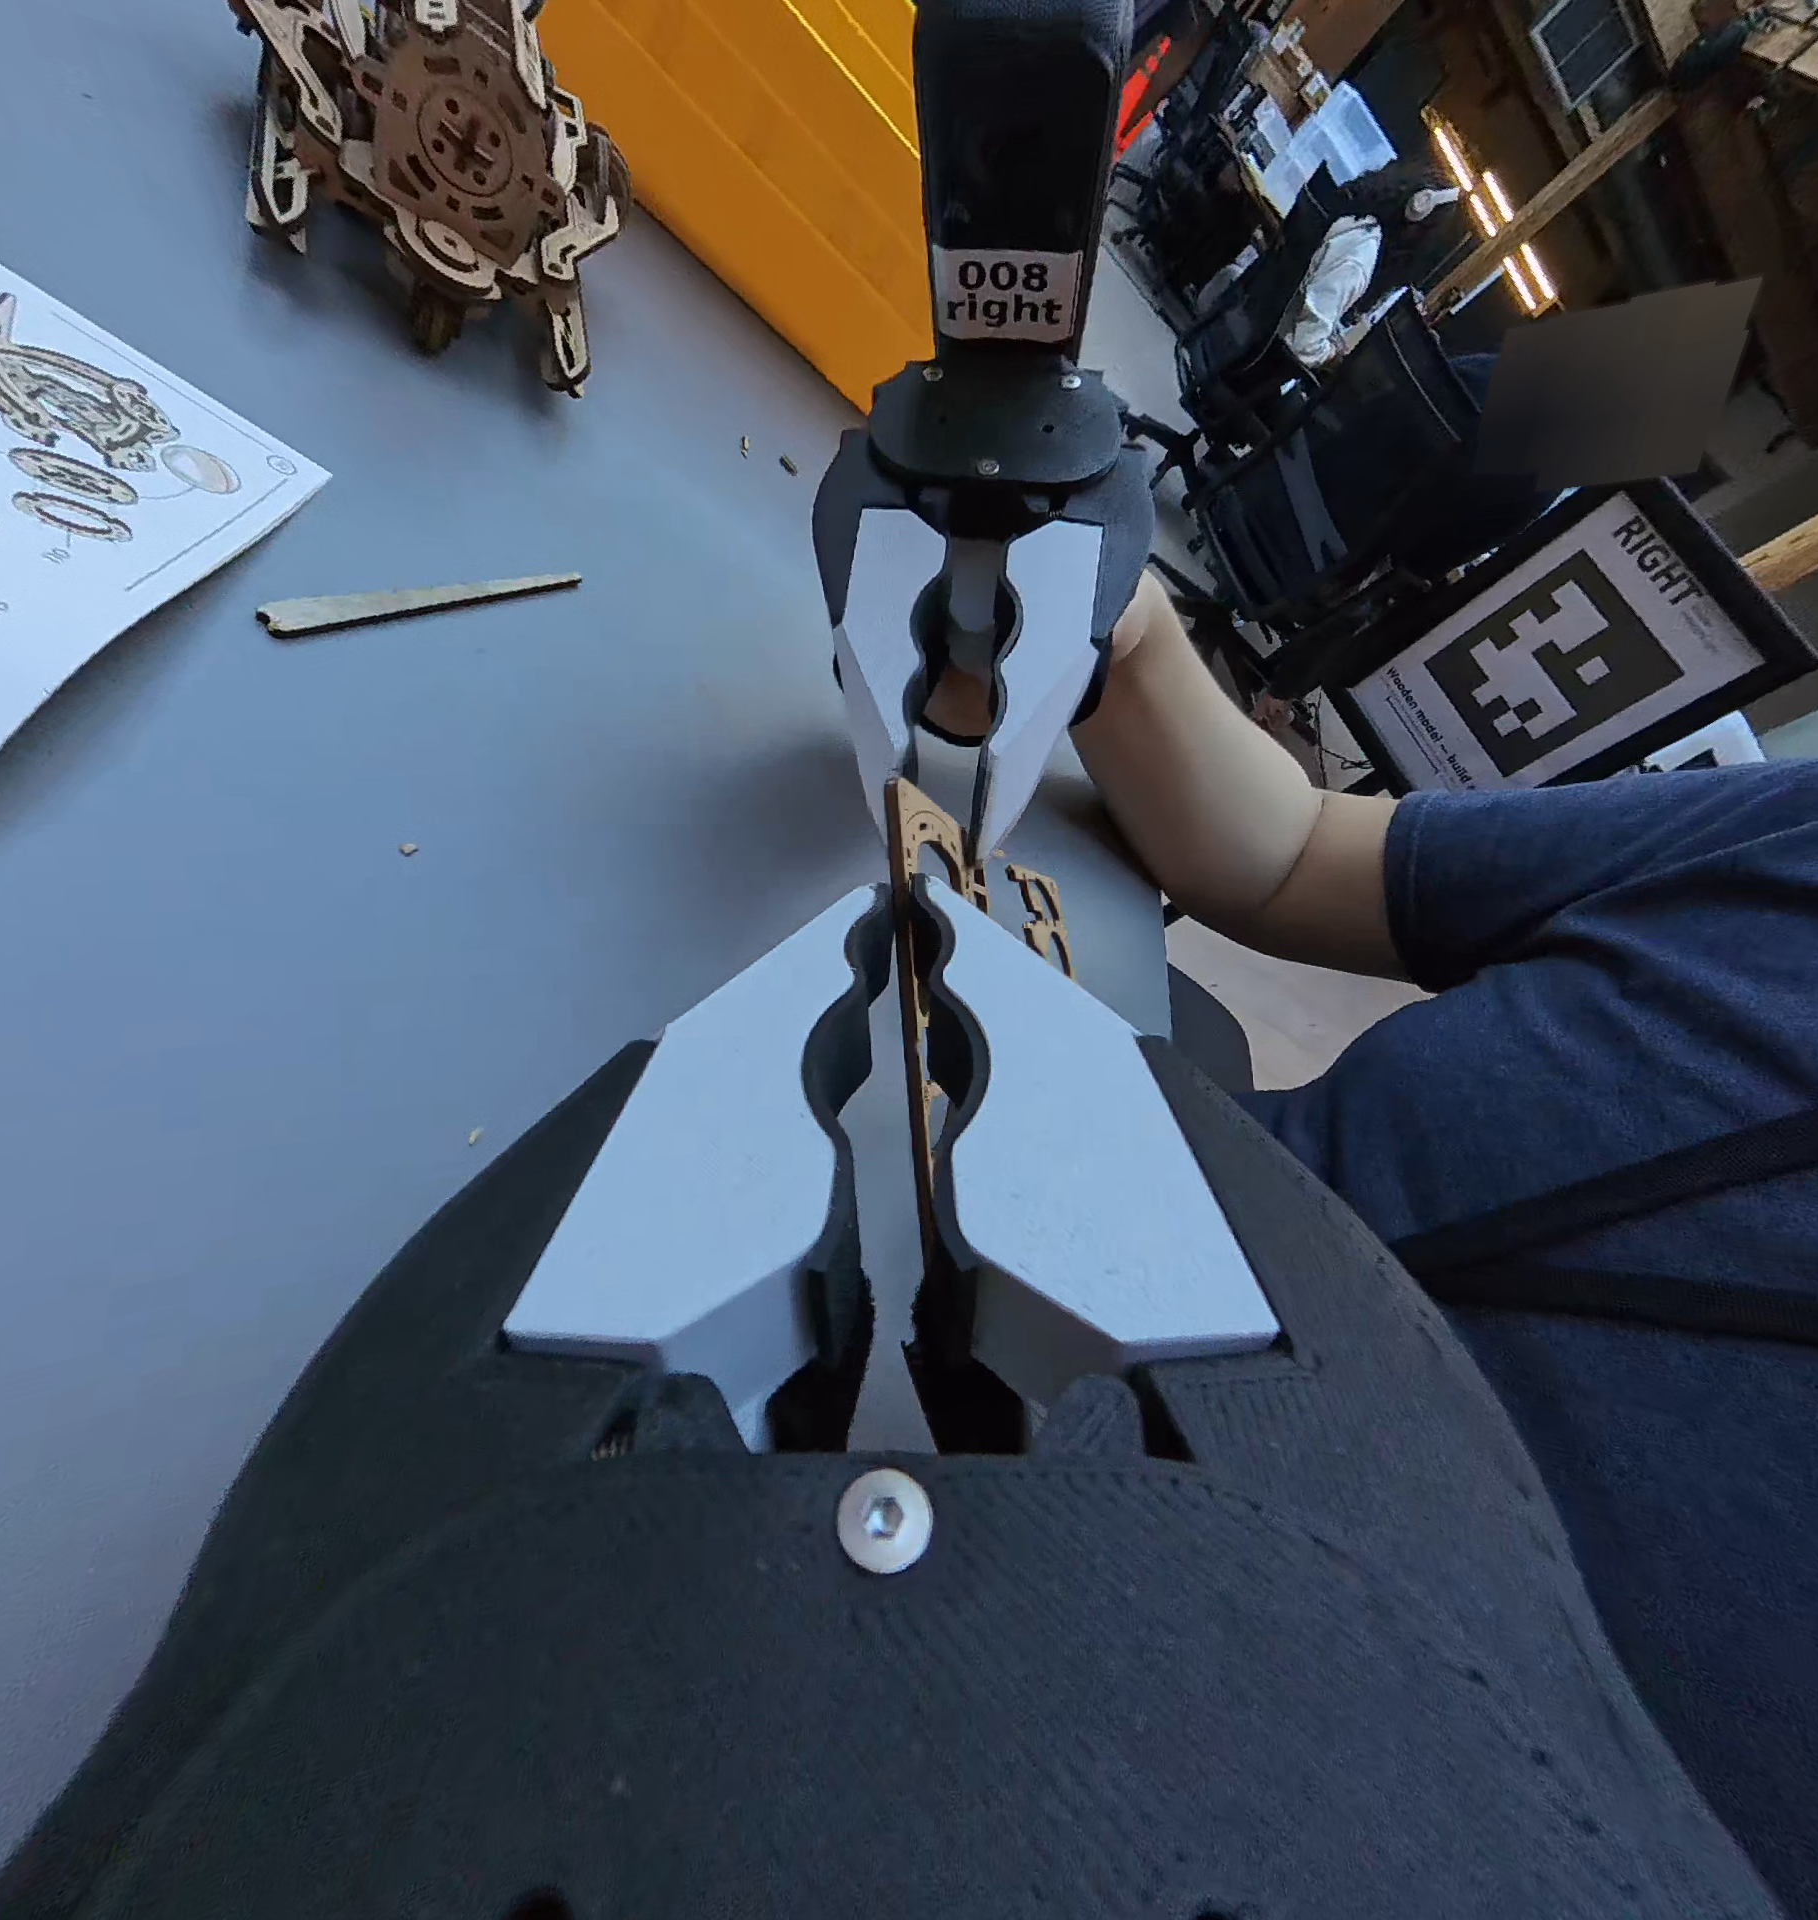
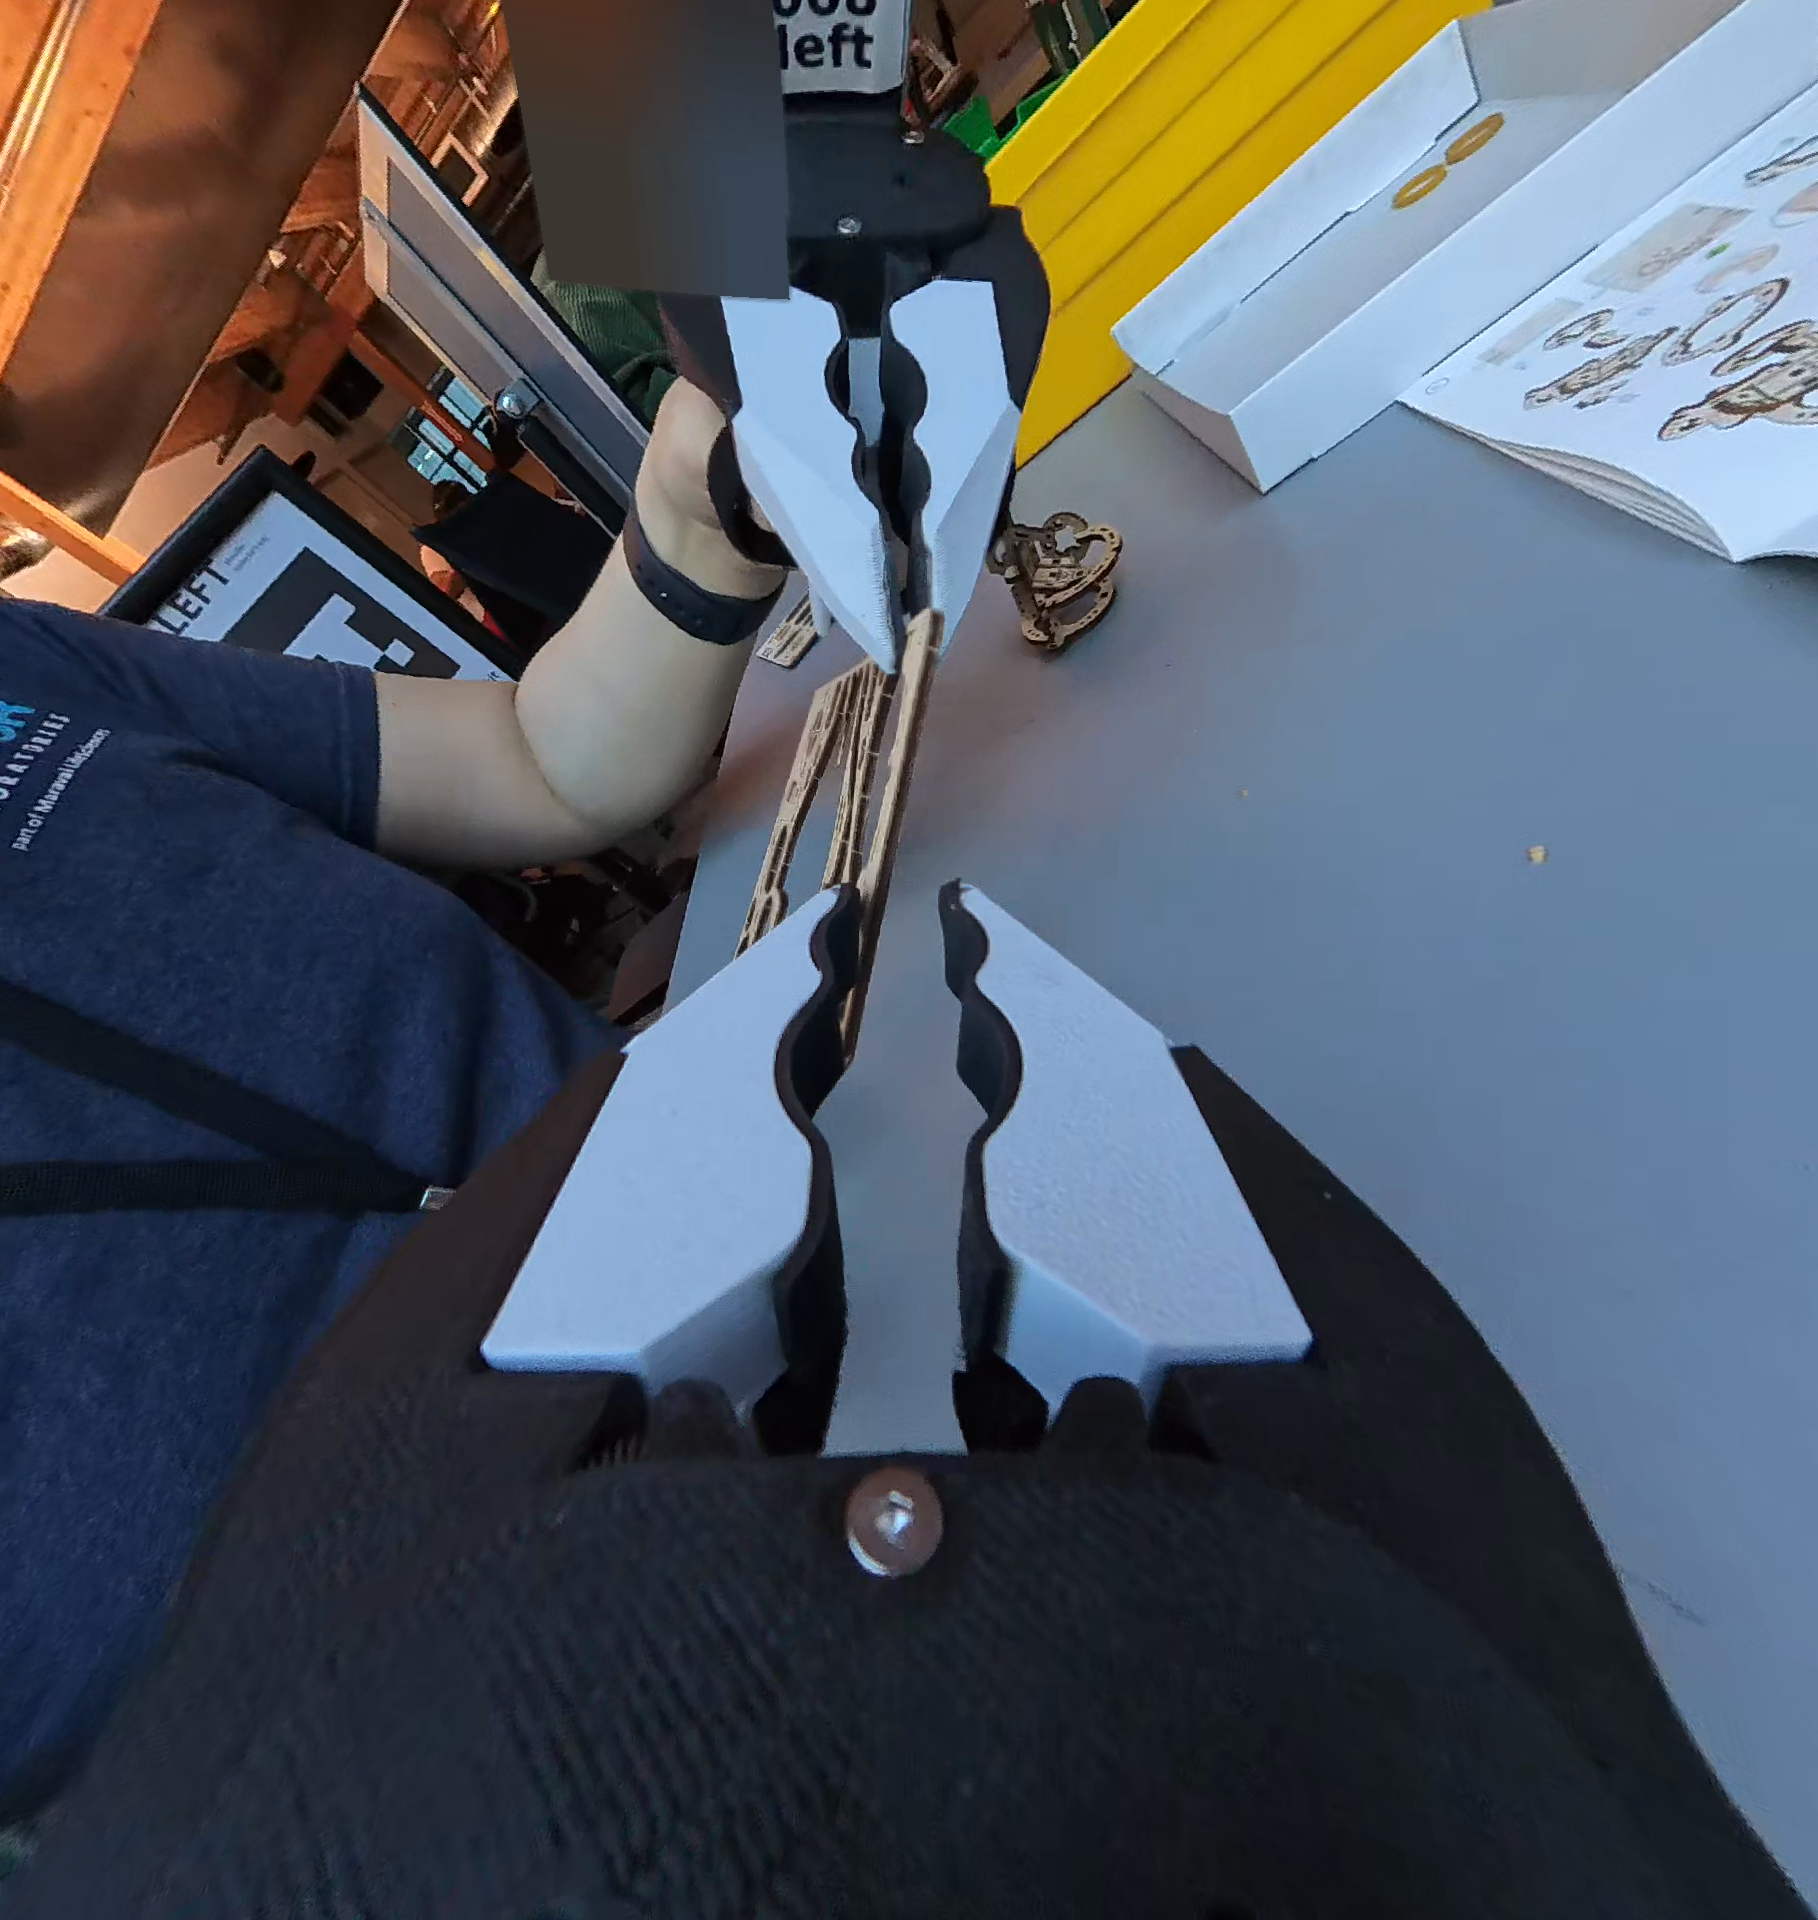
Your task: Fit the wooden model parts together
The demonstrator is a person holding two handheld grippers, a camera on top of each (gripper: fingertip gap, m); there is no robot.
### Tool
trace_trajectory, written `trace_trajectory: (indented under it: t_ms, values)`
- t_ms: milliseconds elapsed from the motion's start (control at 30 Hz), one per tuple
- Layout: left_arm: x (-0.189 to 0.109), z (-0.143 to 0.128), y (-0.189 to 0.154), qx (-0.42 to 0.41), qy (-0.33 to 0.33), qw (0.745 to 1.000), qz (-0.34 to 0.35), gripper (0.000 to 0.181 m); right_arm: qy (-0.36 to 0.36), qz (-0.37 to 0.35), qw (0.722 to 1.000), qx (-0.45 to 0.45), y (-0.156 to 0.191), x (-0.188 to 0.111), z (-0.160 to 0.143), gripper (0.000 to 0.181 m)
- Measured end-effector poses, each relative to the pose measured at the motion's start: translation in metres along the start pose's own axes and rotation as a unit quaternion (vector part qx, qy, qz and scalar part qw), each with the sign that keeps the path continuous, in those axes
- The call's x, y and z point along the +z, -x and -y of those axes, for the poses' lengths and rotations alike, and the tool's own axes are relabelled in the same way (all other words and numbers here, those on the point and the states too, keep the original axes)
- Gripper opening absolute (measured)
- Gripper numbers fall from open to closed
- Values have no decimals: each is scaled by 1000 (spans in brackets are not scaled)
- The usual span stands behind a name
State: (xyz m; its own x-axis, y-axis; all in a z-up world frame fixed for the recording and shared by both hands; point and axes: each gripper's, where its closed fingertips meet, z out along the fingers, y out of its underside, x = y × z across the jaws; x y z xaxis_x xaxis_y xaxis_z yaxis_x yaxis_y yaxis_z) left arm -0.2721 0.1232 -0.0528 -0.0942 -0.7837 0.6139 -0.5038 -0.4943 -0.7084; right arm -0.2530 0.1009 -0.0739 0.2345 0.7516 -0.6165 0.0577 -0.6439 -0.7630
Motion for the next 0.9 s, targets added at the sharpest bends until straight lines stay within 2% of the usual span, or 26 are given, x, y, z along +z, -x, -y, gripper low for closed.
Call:
trace_trajectory:
  t_ms: [67,200,300,400,433,467,567,633,667,900]
  values:
    - [2,1,-5,-2,-5,1000,-18,1,7,9,1000,-8,4,4,-2,3]
    - [2,-6,0,-17,-6,1000,-10,8,24,-24,999,-26,-5,5,-7,2]
    - [2,-10,5,-15,-14,1000,2,1,22,-14,999,-33,0,4,-6,2]
    - [5,-15,1,-24,0,1000,-12,1,35,-30,998,-40,-4,6,-8,11]
    - [6,-17,1,-23,10,1000,-11,1,19,-56,997,-50,-10,6,0,23]
    - [9,-19,2,-20,20,1000,-5,1,2,-72,996,-60,-13,5,8,25]
    - [17,-22,5,-19,42,999,6,1,17,-79,994,-72,-13,11,12,22]
    - [22,-24,9,-20,51,998,17,0,36,-89,993,-67,-17,14,6,10]
    - [23,-25,12,-18,55,998,29,0,36,-97,992,-67,-20,14,5,9]
    - [27,-25,11,-18,46,999,21,0,3,-64,998,-12,-19,11,4,7]
